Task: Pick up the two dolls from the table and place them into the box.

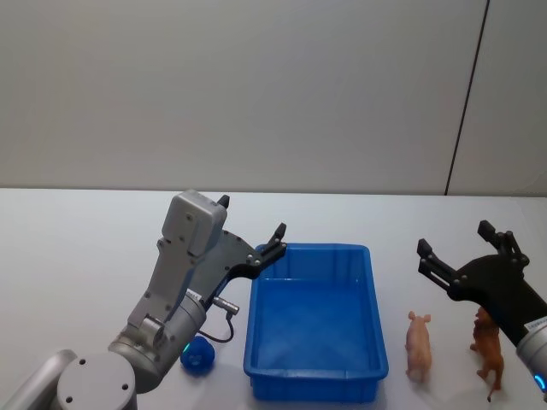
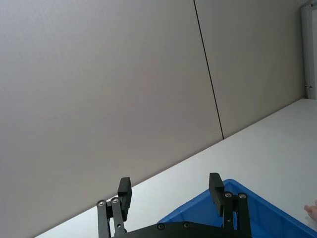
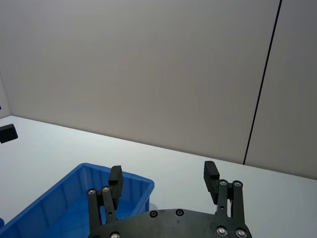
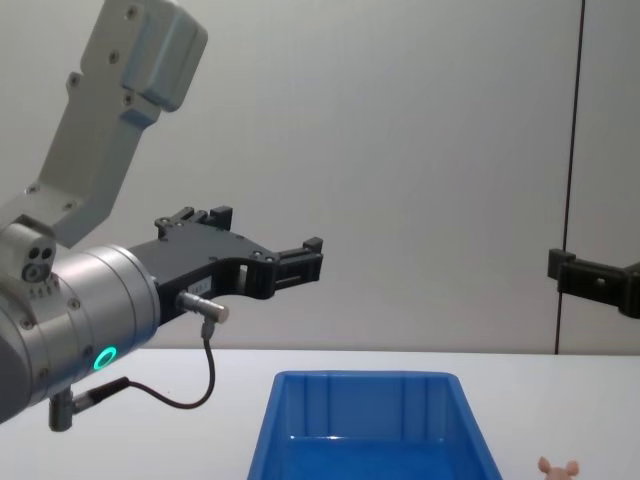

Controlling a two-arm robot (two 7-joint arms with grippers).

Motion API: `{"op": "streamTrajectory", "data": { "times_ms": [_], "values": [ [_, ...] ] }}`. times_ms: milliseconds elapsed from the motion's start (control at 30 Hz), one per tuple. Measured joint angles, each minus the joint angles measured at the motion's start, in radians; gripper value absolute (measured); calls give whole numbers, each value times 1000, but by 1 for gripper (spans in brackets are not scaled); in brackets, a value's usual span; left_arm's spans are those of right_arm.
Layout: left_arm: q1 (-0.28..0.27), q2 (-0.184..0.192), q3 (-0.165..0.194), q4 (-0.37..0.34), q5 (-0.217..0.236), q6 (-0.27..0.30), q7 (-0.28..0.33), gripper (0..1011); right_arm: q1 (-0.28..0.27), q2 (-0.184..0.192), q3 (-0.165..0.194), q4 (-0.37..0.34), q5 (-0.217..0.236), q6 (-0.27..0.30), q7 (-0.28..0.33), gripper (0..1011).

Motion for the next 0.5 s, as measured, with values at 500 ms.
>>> {"op": "streamTrajectory", "data": {
  "times_ms": [500],
  "values": [
    [0, 0, 0, 0, 0, 0, 0, 1000, 0, 0, 0, 0, 0, 0, 0, 1007]
  ]
}}
